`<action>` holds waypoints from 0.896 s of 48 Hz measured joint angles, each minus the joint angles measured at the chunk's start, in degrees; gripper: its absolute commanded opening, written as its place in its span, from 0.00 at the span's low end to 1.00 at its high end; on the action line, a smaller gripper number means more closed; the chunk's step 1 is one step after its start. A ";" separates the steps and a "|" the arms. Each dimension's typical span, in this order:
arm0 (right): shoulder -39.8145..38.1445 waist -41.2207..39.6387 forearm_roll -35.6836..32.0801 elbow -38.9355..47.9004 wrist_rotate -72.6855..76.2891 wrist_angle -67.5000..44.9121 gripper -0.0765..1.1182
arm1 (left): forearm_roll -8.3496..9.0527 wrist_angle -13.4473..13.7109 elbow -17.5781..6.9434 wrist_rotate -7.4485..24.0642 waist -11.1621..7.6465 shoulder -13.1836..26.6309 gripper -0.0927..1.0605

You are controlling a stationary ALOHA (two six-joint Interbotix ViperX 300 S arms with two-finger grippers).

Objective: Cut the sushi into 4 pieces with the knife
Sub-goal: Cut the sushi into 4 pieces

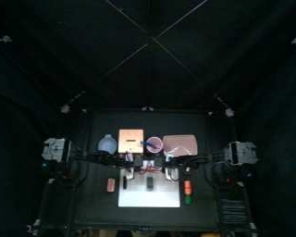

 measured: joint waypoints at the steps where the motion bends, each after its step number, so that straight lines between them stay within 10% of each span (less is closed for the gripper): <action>1: 0.00 0.00 0.00 0.00 0.00 0.00 0.20 | 0.18 0.00 -0.09 0.00 0.00 0.00 0.48; 24: -4.31 1.14 1.23 -1.93 0.09 4.83 0.19 | 1.32 3.25 -0.18 -0.09 0.09 -5.19 0.48; 43: -6.77 4.92 -0.53 -3.69 5.54 10.20 0.19 | 4.83 7.38 -0.79 -0.53 -6.15 -9.49 0.47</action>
